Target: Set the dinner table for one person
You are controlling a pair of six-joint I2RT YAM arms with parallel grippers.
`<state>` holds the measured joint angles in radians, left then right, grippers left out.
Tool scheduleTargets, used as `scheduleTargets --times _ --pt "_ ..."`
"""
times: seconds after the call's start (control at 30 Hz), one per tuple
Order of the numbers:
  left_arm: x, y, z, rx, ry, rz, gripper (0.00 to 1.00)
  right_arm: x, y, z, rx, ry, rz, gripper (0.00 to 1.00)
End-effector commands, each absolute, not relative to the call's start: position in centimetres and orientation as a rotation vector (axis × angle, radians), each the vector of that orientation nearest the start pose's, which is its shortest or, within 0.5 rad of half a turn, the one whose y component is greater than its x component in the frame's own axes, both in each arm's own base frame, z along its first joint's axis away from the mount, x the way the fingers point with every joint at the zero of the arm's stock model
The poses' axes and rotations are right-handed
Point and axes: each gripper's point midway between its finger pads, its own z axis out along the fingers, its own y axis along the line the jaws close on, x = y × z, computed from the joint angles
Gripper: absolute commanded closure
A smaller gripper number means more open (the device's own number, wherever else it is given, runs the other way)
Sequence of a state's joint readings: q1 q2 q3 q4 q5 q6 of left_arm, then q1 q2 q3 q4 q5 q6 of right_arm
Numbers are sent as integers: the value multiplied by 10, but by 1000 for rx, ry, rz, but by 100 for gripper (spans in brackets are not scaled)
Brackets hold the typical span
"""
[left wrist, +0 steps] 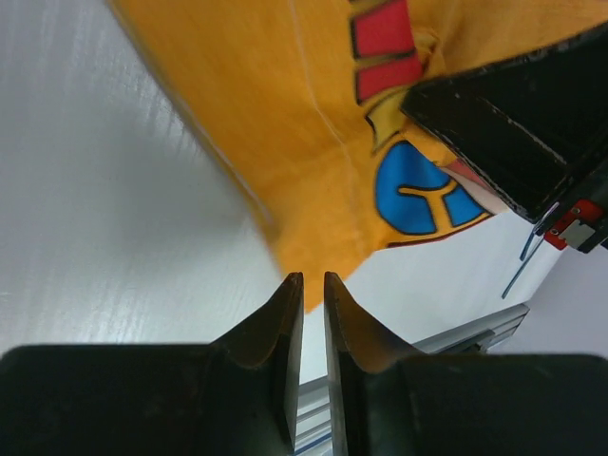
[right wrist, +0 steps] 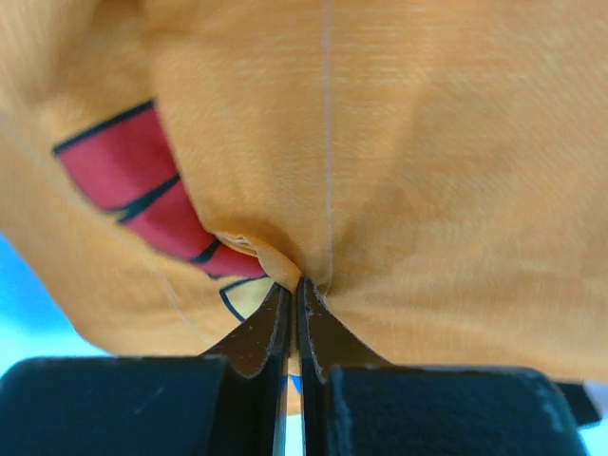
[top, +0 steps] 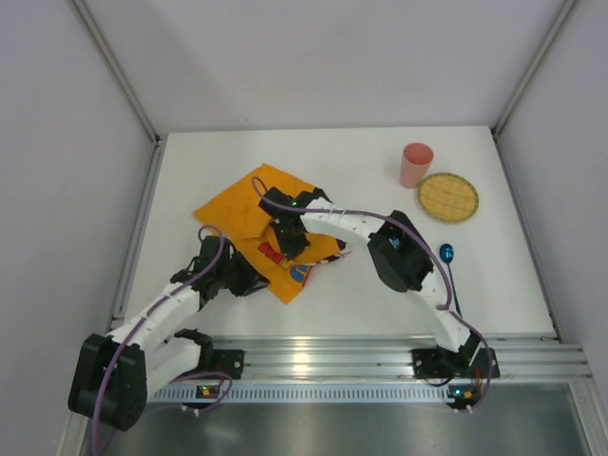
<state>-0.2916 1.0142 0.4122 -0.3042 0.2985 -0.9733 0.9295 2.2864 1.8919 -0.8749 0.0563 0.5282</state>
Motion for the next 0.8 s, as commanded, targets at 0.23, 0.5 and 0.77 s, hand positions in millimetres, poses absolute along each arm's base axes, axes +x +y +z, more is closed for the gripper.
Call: scheduleTargets --times 0.23,0.5,0.77 --pt "199 -150 39 -900 2523 -805 56 250 463 19 -553 2909 611 100" --pt "178 -145 11 -867 2726 -538 41 270 455 26 -440 2924 670 100" --pt "162 -151 -30 -751 2954 -254 65 297 437 38 -328 2912 690 100"
